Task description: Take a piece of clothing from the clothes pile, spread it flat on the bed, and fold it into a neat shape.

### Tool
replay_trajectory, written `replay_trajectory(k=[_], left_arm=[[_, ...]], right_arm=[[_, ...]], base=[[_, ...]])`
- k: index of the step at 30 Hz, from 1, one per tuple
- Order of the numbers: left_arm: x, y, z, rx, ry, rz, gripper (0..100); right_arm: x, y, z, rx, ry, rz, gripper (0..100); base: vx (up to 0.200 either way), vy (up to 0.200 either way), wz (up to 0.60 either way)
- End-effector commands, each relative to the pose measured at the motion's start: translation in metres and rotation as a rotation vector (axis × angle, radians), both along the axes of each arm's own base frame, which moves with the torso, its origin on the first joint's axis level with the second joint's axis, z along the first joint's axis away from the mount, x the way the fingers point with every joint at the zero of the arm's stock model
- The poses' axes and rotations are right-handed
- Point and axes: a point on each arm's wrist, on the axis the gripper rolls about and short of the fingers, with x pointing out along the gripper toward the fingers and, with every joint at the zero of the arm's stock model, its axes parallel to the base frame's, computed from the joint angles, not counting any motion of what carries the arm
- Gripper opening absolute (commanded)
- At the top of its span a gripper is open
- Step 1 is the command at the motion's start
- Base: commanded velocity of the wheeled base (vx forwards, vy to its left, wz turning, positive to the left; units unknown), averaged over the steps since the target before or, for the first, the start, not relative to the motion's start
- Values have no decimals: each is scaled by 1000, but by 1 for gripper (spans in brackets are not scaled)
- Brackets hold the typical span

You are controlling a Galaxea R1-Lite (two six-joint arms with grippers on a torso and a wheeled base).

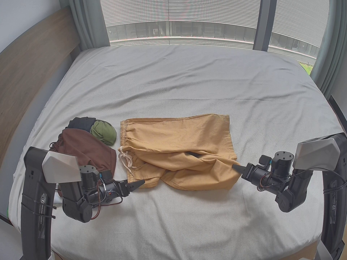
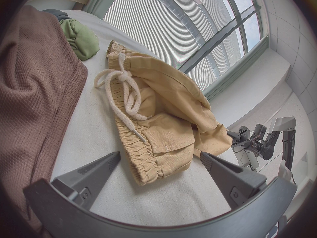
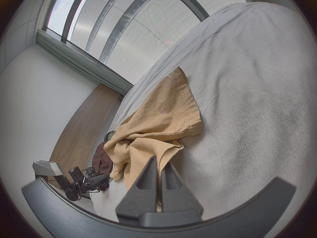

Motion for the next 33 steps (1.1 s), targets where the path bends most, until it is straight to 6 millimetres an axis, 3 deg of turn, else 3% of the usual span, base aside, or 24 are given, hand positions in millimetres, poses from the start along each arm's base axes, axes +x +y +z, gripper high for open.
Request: replay_trajectory(k=[1,2,14,22,33], left_arm=[[2,-2,-4,2,3,2,100],[2,-2,-4,1,4,2,0],[3,6,6,-2,-28,25,0],[-25,19,37,-2,-4,39,0],[-48,33,47,-10,47,36,0]], right_arm=[[0,0,0,1,-2,0,0],[0,0,0,1,-2,0,0],[-2,-2,-2,-4,13,-2,0],[-11,-5,3,-10,34,-2,0],[-14,-29,9,-86,108,-45,0]], base=[[0,0,0],[0,0,0],[0,0,0],[0,0,0],[0,0,0]])
